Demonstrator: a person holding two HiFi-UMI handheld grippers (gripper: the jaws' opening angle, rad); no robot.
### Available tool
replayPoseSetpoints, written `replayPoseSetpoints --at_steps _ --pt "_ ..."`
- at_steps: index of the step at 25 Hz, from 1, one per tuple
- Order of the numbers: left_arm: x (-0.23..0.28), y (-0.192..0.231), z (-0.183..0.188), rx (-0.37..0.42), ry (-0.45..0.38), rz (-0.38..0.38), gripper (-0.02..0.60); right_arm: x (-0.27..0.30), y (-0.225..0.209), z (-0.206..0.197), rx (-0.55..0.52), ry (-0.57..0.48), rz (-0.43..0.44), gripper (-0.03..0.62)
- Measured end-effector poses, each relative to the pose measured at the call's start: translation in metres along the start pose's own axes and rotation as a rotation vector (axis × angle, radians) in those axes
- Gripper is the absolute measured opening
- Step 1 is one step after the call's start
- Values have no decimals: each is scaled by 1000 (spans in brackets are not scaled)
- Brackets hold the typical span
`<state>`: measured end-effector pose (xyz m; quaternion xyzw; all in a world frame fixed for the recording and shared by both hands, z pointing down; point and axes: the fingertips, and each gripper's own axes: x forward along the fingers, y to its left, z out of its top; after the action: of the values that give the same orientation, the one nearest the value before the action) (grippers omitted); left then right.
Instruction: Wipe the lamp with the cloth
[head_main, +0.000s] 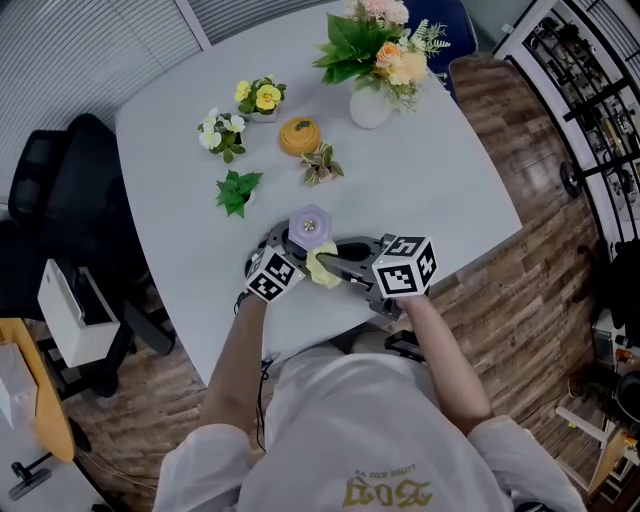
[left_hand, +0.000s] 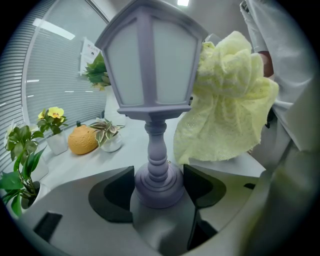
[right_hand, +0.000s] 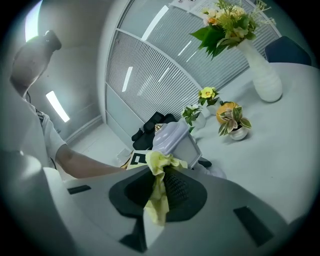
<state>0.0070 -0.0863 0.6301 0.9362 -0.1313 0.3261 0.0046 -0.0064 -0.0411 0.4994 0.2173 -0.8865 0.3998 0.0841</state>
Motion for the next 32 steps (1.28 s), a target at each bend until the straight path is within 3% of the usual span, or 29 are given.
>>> replayPoseSetpoints --at_steps 32 --pt "0 0 -1 -5 4 -1 299 16 -30 -21 70 92 -37 52"
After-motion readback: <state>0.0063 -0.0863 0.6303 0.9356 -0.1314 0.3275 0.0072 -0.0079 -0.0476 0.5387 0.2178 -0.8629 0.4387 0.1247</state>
